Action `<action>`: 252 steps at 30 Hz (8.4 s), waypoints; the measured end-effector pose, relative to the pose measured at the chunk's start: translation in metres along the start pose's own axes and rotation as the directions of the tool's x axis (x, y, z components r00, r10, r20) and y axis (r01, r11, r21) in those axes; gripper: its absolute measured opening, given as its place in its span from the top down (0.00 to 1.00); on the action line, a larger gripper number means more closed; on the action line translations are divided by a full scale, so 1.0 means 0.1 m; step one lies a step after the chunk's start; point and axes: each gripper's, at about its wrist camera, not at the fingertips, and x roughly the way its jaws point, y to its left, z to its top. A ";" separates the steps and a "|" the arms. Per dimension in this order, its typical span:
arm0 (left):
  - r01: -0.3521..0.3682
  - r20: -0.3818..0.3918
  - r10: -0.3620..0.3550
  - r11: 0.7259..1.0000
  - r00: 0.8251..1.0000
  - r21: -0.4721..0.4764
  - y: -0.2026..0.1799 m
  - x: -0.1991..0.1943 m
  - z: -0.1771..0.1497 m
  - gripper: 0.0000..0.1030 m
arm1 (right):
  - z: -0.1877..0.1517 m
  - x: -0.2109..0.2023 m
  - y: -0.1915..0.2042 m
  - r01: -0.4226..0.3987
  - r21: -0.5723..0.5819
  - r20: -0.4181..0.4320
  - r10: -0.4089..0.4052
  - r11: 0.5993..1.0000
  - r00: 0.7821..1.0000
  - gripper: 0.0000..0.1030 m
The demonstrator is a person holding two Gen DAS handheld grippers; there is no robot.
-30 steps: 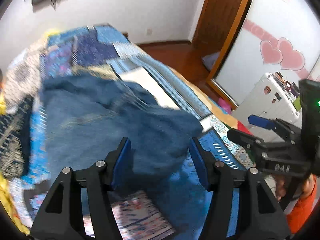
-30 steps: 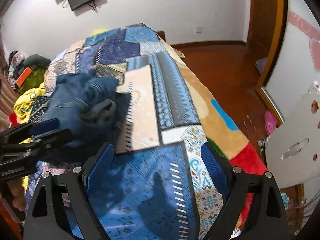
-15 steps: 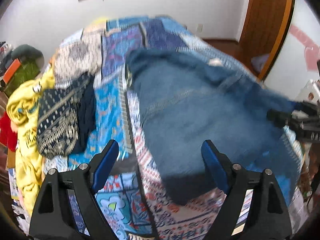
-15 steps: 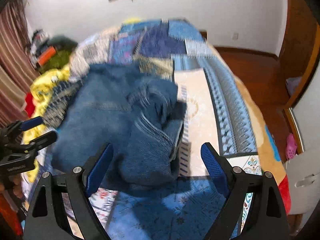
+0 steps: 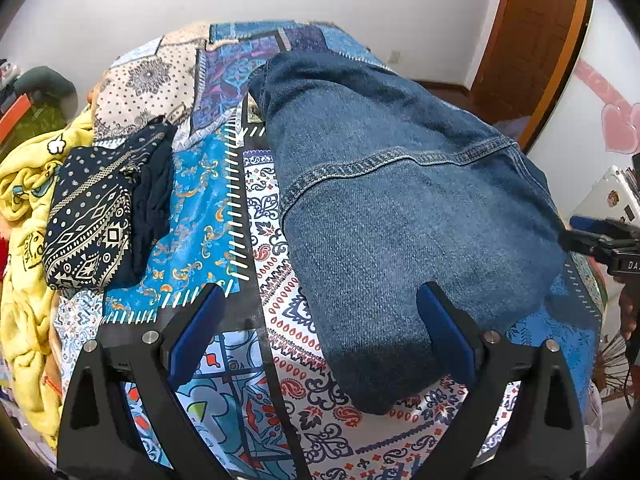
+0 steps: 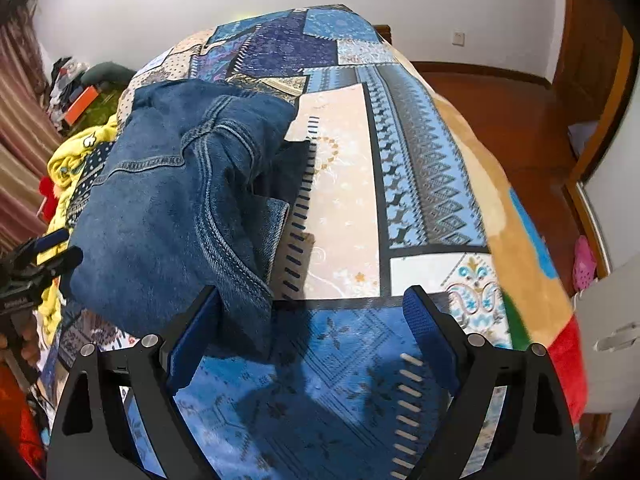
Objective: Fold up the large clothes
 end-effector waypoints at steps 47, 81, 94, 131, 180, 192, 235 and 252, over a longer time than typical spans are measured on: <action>-0.185 0.117 0.171 0.975 0.978 0.124 0.17 0.28 1.39 0.06 | 1.17 0.30 0.31 -0.113 -0.148 0.032 0.119 0.982 0.992 0.11; 0.337 -0.179 -0.416 0.873 0.892 -0.353 0.45 1.31 0.74 0.08 | 0.87 1.32 0.07 -0.476 0.225 -0.219 0.520 0.850 0.826 0.09; 0.392 -0.070 -0.437 0.859 0.897 -0.330 0.29 0.85 0.82 0.58 | 0.92 1.00 0.23 -0.432 0.229 -0.189 0.475 0.872 0.859 0.67; 0.226 0.083 -0.214 0.827 0.973 -0.515 3.72 0.29 0.68 0.62 | 2.04 2.36 3.35 -0.502 -0.036 -0.226 0.482 0.864 0.847 0.76; -0.153 0.289 0.250 0.936 0.924 -0.318 2.54 -1.69 -0.32 0.29 | 1.19 0.41 3.05 -0.256 -0.357 0.149 0.326 0.898 0.934 0.33; -0.124 0.667 0.255 0.963 0.700 -0.238 1.42 -3.44 -0.76 0.29 | 0.47 -1.71 3.18 -0.258 -0.487 0.508 0.511 0.835 0.694 0.33; -0.278 0.698 0.442 0.897 0.564 -0.343 0.45 -3.84 -1.65 0.02 | -0.35 -2.16 3.11 -0.121 -0.395 0.655 0.372 0.911 0.658 0.00; -0.270 0.691 0.430 0.903 0.581 -0.334 0.44 -3.78 -1.58 0.02 | -0.35 -2.22 3.07 -0.116 -0.386 0.659 0.362 0.915 0.660 0.00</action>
